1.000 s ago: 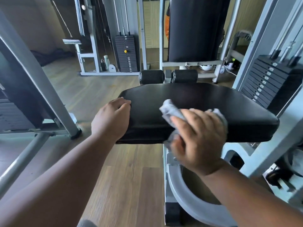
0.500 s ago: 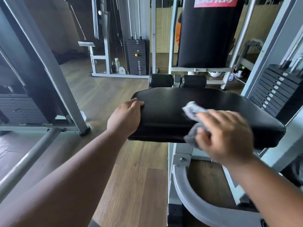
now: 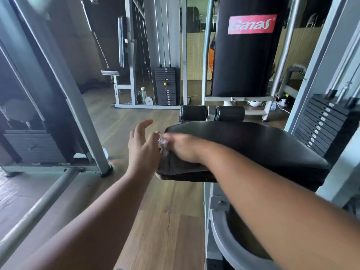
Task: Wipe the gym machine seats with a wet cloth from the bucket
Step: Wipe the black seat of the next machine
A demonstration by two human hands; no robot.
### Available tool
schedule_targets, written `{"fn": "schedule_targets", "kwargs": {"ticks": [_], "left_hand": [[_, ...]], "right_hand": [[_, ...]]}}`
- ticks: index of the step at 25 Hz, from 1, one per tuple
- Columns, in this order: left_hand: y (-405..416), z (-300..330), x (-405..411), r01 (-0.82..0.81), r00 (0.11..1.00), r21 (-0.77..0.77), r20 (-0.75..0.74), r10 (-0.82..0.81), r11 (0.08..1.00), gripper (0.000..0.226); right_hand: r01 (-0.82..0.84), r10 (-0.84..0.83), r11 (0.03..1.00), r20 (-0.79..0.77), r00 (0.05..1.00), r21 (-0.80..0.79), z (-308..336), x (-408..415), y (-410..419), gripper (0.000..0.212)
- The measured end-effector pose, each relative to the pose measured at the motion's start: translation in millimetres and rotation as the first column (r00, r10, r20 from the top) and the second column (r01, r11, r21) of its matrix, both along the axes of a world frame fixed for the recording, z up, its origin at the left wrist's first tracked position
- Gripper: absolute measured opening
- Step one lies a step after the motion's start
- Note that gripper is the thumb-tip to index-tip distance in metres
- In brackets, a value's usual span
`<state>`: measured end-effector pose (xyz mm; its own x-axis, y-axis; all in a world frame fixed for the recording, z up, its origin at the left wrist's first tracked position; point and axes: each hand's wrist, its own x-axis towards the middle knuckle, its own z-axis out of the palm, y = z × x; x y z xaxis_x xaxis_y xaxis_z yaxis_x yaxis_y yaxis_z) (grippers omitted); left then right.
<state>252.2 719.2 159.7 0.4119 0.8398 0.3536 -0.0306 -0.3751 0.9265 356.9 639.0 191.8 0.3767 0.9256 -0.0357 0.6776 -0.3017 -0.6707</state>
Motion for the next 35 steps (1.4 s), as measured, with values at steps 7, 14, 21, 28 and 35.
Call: {"fn": "schedule_targets", "kwargs": {"ticks": [7,14,21,28,35], "left_hand": [[-14.3,8.8,38.2,0.441,0.446,0.360,-0.883,0.148,0.822,0.072],[-62.1,18.6,128.6,0.825,0.328,0.304,-0.944,0.034,0.476,0.064],[36.5,12.6,196.4,0.858,0.182,0.236,-0.970,0.160,0.457,0.046],[43.8,14.1,191.4,0.722,0.050,0.217,-0.963,0.263,0.657,0.056],[-39.0,9.9,231.2,0.910,0.224,0.222,-0.974,0.036,0.350,0.049]], "right_hand": [[0.440,-0.360,0.888,0.391,0.847,-0.136,-0.5,89.6,-114.1,0.031],[0.551,-0.542,0.831,0.343,0.767,0.082,-28.2,102.6,-129.1,0.034],[0.557,-0.510,0.829,0.466,0.723,0.043,-30.2,107.5,-129.2,0.042],[0.561,-0.504,0.827,0.501,0.703,0.044,-32.6,104.0,-128.1,0.038],[0.556,-0.533,0.824,0.489,0.690,0.114,-30.5,105.3,-130.4,0.026]]}}
